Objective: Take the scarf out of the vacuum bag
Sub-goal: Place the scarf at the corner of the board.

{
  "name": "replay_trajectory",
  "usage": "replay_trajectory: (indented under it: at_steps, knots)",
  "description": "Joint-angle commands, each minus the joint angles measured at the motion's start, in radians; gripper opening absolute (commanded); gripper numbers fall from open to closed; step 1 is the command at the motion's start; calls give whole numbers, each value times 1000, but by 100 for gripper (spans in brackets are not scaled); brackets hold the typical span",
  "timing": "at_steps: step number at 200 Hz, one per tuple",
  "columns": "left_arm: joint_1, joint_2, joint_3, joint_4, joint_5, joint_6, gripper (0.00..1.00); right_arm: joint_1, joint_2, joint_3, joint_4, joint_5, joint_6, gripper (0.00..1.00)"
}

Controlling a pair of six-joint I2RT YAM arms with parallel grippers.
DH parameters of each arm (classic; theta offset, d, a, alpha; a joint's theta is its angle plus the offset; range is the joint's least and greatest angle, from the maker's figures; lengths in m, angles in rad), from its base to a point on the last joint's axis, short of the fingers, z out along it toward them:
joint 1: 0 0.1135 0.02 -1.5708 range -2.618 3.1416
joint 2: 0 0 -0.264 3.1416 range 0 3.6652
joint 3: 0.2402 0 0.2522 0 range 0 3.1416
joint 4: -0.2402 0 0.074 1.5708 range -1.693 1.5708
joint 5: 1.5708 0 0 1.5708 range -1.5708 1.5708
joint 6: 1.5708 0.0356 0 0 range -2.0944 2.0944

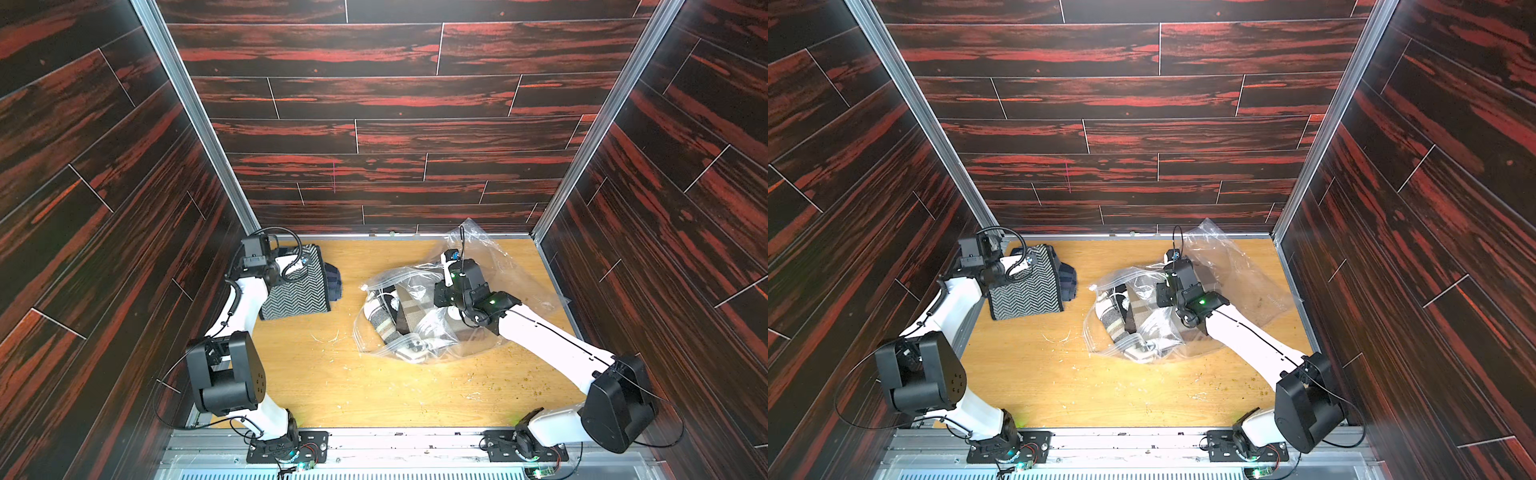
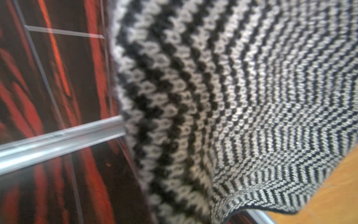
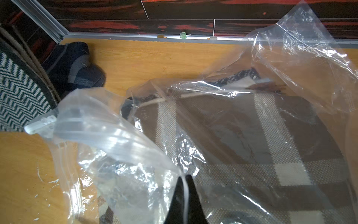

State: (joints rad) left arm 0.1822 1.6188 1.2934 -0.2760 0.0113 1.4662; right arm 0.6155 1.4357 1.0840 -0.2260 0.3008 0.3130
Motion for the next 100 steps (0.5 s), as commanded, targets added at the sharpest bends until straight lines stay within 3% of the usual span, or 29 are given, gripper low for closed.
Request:
replay_trajectory:
  at_steps: [1, 51, 100]
  knots:
    - [2, 10, 47, 0, 74, 90, 0, -6, 14, -19, -11, -16, -3, 0]
    - [2, 51, 79, 36, 122, 129, 0, -13, 19, -18, -15, -17, -5, 0]
    - [2, 94, 102, 128, 136, 71, 0, -16, 23, -15, -15, -24, -1, 0]
